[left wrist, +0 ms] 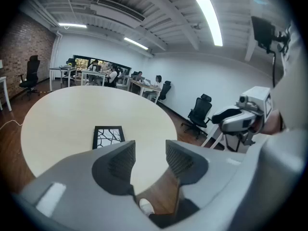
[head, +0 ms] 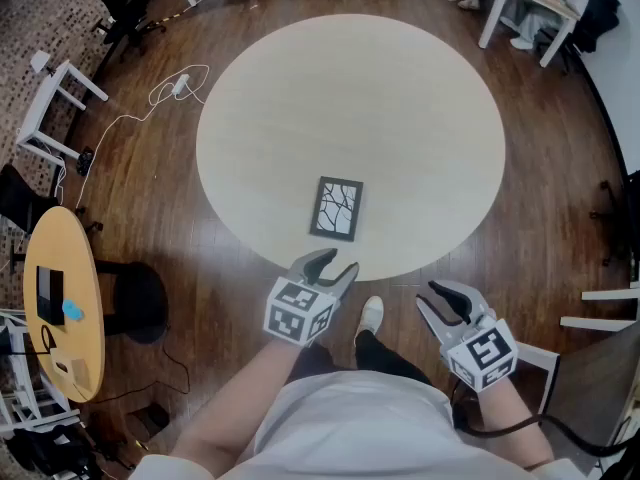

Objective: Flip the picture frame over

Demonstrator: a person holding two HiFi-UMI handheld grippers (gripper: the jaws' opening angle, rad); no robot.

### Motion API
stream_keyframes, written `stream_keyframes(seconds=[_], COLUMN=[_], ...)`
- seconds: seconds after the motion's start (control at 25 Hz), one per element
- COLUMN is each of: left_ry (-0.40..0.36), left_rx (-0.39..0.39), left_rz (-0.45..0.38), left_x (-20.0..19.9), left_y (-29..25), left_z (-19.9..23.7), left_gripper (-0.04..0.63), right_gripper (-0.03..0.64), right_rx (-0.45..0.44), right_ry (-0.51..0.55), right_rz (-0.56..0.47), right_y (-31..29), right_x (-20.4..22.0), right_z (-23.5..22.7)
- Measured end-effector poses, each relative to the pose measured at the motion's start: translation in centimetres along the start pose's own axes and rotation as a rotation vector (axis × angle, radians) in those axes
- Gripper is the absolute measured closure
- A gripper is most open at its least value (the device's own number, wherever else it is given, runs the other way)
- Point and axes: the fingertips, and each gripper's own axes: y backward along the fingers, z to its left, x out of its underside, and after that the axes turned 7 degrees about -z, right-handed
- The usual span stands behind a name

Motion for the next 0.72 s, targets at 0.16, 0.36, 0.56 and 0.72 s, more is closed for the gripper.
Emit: stream_keyframes(seconds=[0.16,0.36,0.56,0.72], left_ry=[-0.051,-0.037,-0.019,-0.055], left_rx=[-0.082,-0.196,-0.284,-0.328], left_rz=[0.068,0.148,0.191,0.221], left_x=[-0.2,1.6,3.4,4.3], left_y=[-7.2,-11.8,-13.3,-13.7], left_z=[3.1,6.0,7.2,7.6], left_gripper=[0.402,0.402,0.425,0.458], right_gripper=[0.489,0.489,0.491,0.492], right_rx=[0.026,0.05,0.079,0.091], right_ry=[-0.009,-0.062,-0.1,-0.115], right_rz=[0.017,0.041,0.071,0.081], right_y=[-0.9,-0.4,0.5,1.0], right_x=[-0.4,0.4,0.9,1.1], right_z=[-3.6,-5.1,-6.3,-7.3])
